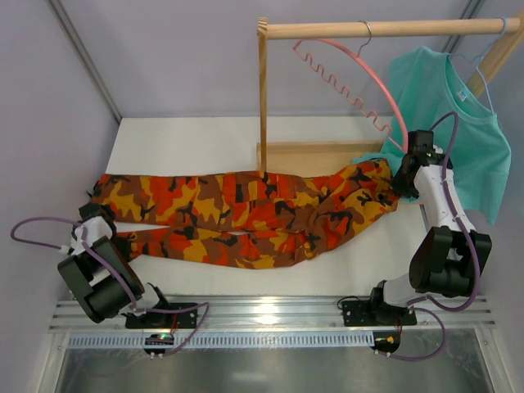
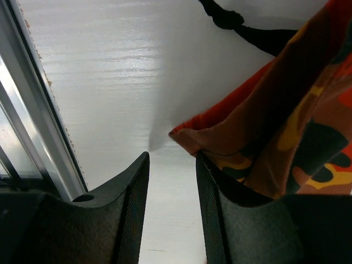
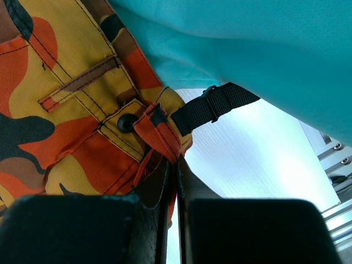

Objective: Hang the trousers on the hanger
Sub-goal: Fold the trousers

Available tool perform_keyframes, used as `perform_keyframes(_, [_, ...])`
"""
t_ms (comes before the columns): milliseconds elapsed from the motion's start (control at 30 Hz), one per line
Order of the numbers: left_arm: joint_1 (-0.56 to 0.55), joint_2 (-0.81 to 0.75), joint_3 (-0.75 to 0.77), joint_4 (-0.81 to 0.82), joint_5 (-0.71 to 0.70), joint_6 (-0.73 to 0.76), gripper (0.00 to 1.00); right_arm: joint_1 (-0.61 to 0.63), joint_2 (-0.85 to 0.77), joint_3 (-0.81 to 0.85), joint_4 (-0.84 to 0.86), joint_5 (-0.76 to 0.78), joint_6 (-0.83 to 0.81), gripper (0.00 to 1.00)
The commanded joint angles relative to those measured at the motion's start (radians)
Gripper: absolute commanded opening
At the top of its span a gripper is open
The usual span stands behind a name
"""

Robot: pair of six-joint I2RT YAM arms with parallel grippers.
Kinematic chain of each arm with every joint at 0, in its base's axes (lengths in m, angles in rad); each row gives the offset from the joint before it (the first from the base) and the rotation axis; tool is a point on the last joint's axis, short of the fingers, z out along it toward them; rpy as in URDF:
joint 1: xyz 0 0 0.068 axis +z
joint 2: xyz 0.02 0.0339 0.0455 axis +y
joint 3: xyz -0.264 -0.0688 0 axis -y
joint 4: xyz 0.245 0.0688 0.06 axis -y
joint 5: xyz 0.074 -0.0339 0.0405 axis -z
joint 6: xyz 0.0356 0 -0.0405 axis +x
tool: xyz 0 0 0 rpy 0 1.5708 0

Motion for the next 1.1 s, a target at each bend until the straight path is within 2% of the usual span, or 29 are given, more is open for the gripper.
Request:
perform_keyframes(0, [0.004, 0.035, -0.003, 0.096, 0.011, -0.047, 0.42, 0.005, -0.038, 0.008, 0.043, -0.006, -0.016, 0.04])
perform_keyframes(167, [0.006, 0.009, 0.032, 0.1, 0.054, -0.067, 0.49, 0.005, -0.03, 0.011, 0.041, 0.0, -0.017, 0.04])
perform_keyframes(300, [0.004, -0.064, 0.078, 0.076, 0.022, -0.069, 0.51, 0.005, -0.027, 0.014, 0.04, 0.0, -0.013, 0.04])
perform_keyframes(433, [0.004, -0.071, 0.075, 0.091, 0.018, -0.065, 0.52, 0.005, -0.027, 0.009, 0.043, -0.004, -0.008, 0.04])
perform_keyframes(667, [0.006, 0.003, 0.033, 0.087, 0.022, -0.072, 0.5, 0.005, -0.024, 0.011, 0.044, 0.003, -0.011, 0.04])
perform_keyframes(1067, [0.004, -0.123, 0.021, 0.027, -0.029, -0.079, 0.48, 0.005, -0.032, 0.009, 0.043, -0.007, -0.005, 0.04])
